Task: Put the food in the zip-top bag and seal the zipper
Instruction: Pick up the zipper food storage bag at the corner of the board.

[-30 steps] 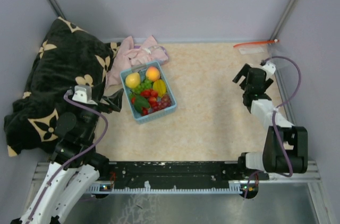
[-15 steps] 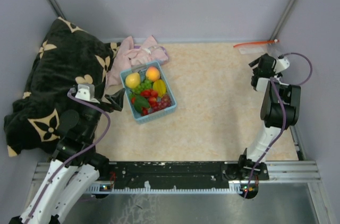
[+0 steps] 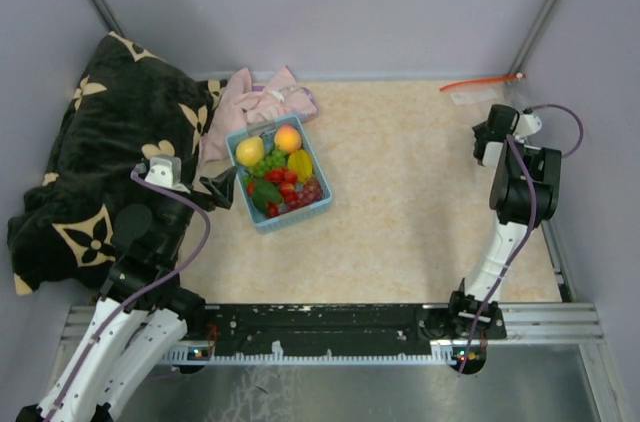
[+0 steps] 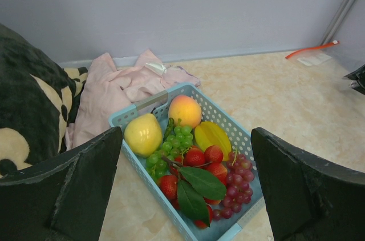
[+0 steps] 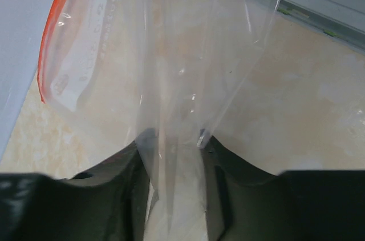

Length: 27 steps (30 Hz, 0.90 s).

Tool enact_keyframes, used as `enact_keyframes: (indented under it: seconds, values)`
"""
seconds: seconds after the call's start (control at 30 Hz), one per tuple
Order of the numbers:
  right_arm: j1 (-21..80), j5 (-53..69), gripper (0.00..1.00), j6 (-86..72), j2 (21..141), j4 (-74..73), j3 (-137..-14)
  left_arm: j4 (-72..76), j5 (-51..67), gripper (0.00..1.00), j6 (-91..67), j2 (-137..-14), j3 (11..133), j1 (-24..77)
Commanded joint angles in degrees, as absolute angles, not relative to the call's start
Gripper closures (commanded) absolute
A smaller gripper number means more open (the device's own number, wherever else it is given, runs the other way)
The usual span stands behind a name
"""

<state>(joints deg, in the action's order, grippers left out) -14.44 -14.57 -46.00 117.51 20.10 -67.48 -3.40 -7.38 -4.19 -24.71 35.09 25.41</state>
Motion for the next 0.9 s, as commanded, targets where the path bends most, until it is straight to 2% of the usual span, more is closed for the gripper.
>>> enact_keyframes:
  seconds: [0.0,0.17,0.23,0.87]
  values:
    - [-14.85,-11.88,0.75,-44.12,112.99,24.04,-65.51,-2.26,-6.4,0.0,-4.27,-24.88,35.55,25.86]
    - [-14.85,-8.95,0.95,-41.45,105.83,24.06,-61.16,-2.56,-4.87,0.0,-5.05,-24.99,36.18,25.92]
    - [-14.88,-7.63,1.0,-41.03,102.51,24.41,-58.54,-2.74,-4.41,0.0,-5.45,-25.04,36.42,25.85]
    - [-14.81,13.15,1.0,-37.02,64.76,20.06,-35.0,-9.22,2.78,0.0,-14.04,-30.84,42.69,25.85]
